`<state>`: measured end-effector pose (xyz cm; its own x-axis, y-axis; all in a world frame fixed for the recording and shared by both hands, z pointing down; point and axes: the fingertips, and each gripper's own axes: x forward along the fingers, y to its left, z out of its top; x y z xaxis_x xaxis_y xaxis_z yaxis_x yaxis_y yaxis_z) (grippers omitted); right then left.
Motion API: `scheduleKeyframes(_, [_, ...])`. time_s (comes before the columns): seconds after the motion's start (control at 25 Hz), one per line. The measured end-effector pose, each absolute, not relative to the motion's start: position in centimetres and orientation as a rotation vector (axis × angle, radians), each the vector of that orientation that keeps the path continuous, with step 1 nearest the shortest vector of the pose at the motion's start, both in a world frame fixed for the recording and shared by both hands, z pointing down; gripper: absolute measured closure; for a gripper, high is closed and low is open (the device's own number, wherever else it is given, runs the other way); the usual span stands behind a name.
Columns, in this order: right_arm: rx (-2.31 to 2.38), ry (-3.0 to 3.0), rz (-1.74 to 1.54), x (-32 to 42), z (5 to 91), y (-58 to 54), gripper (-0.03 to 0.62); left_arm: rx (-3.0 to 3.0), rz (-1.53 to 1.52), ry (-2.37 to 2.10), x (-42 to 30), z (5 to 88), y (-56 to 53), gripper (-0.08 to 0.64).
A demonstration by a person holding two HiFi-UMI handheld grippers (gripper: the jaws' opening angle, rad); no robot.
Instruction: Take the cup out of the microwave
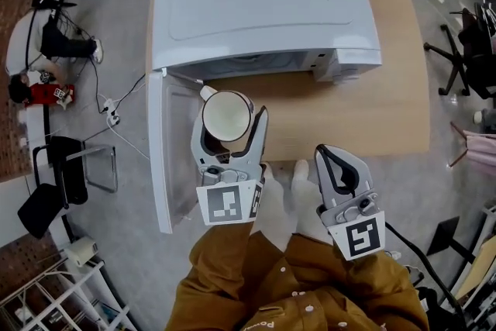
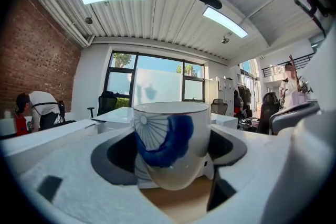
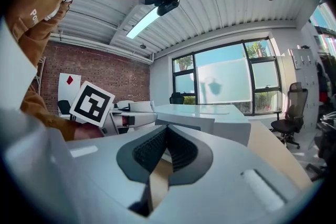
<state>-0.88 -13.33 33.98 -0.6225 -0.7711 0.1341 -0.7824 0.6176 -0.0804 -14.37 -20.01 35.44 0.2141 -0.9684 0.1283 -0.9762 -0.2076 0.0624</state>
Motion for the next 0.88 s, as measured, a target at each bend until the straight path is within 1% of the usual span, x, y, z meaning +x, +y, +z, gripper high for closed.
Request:
scheduleKeyframes(0.48, [1.394,-2.744,0.034,0.8,25.6,-14.9,0.586,2.445,0.079,-1.758,-11.3,28.3,-16.1,0.176])
scheduleKeyframes(0.72, [1.438,-2.709,-0.038,0.8,24.0,-14.5,0.588,2.524,0.081,-1.687,-9.8,25.9,-14.6,0.176])
scheduleKeyframes(0.88, [1.442,-2.676,0.024,1.1,24.4,-13.8,0.588,2.547,0.07,-1.66,-9.2,24.9,-13.4,0.176])
